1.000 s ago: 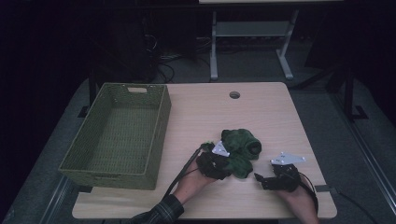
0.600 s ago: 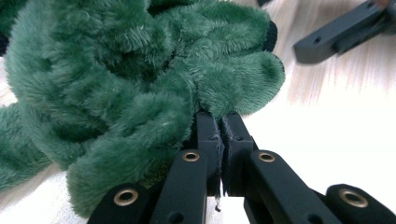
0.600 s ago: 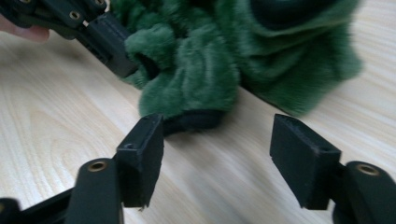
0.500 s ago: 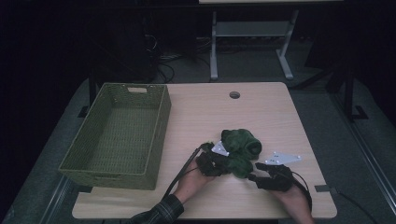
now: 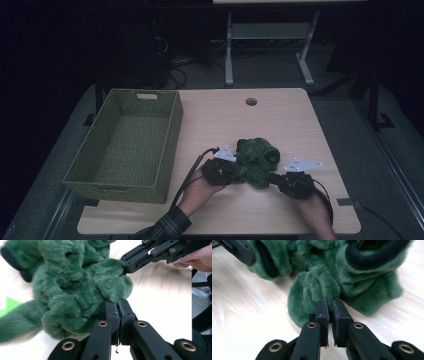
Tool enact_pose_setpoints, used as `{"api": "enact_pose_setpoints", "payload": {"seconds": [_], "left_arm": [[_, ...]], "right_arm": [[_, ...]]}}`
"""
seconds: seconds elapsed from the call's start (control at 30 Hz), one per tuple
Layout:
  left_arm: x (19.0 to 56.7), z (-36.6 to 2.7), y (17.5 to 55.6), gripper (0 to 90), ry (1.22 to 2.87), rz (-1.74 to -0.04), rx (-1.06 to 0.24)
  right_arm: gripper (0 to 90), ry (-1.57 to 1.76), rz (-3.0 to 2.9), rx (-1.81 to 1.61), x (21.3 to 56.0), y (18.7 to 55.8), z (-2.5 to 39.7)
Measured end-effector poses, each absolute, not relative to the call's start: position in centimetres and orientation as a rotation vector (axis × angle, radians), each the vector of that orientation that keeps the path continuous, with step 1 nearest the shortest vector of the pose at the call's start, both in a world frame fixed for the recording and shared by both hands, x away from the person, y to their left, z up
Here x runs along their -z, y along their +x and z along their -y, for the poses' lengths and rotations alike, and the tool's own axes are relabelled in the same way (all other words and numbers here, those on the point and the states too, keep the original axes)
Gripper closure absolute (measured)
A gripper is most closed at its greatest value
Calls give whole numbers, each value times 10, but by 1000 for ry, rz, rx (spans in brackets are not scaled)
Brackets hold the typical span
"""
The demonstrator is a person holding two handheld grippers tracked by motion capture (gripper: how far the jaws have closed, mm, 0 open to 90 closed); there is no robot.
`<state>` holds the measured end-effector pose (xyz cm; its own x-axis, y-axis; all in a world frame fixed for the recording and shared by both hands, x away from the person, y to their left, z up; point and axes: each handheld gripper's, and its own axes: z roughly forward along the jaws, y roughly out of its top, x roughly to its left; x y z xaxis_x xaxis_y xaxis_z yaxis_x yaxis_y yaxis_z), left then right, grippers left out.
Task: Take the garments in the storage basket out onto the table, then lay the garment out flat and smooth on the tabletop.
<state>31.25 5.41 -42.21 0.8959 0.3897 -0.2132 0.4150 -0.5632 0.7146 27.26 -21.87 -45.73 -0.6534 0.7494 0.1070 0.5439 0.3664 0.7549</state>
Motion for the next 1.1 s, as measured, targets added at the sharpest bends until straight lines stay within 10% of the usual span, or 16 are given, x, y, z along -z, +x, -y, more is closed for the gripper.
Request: {"api": "enact_pose_setpoints", "payload": {"seconds": [1.1], "left_arm": [[442, -113, 298, 872, 2282, -799, 18]], "right_arm": [[851, 1148, -2363, -1012, 445, 262, 256]]}}
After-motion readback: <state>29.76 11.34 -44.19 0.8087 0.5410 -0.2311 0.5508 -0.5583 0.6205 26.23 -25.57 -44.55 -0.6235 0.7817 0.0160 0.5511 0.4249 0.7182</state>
